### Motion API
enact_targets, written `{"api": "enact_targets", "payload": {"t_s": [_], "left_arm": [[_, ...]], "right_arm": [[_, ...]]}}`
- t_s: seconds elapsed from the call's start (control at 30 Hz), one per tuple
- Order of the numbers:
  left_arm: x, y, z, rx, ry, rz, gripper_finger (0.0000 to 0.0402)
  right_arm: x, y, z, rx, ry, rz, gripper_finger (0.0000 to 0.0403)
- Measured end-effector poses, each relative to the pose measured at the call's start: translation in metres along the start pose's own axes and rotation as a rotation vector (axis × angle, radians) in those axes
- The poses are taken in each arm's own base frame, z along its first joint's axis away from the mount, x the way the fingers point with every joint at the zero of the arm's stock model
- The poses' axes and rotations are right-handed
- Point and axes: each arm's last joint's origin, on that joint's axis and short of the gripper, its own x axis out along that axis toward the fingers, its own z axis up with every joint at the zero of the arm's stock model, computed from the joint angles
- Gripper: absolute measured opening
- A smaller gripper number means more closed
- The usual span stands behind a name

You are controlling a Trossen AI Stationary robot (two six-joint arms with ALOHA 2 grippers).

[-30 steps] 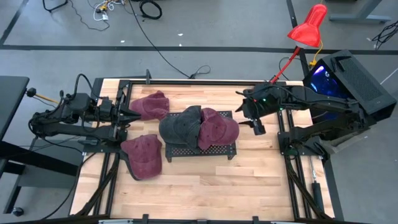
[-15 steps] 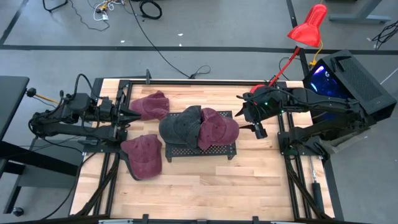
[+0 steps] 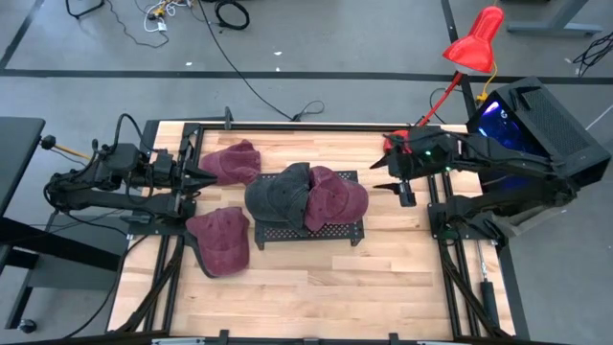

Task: Pick & Place hat
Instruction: Stack the top red cap on top of the red cap on the shelf

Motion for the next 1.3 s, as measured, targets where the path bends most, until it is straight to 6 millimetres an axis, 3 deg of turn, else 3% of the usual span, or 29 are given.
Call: {"api": "enact_targets", "payload": {"t_s": [0.17, 0.47, 1.3], "left_arm": [[0.000, 0.000, 0.000, 0.000, 0.001, 0.000, 0.0048], [0.000, 0.000, 0.000, 0.000, 0.000, 0.001, 0.0048], [0.000, 0.000, 0.000, 0.000, 0.000, 0.000, 0.0048]], "right_arm": [[0.000, 0.005, -0.022, 0.054, -0.062, -0.120, 0.0241], [0.015, 0.019, -0.060, 0.133, -0.219, -0.104, 0.0205], [0.038, 0.048, -0.148, 0.105, -0.539, -0.181, 0.0046]]}}
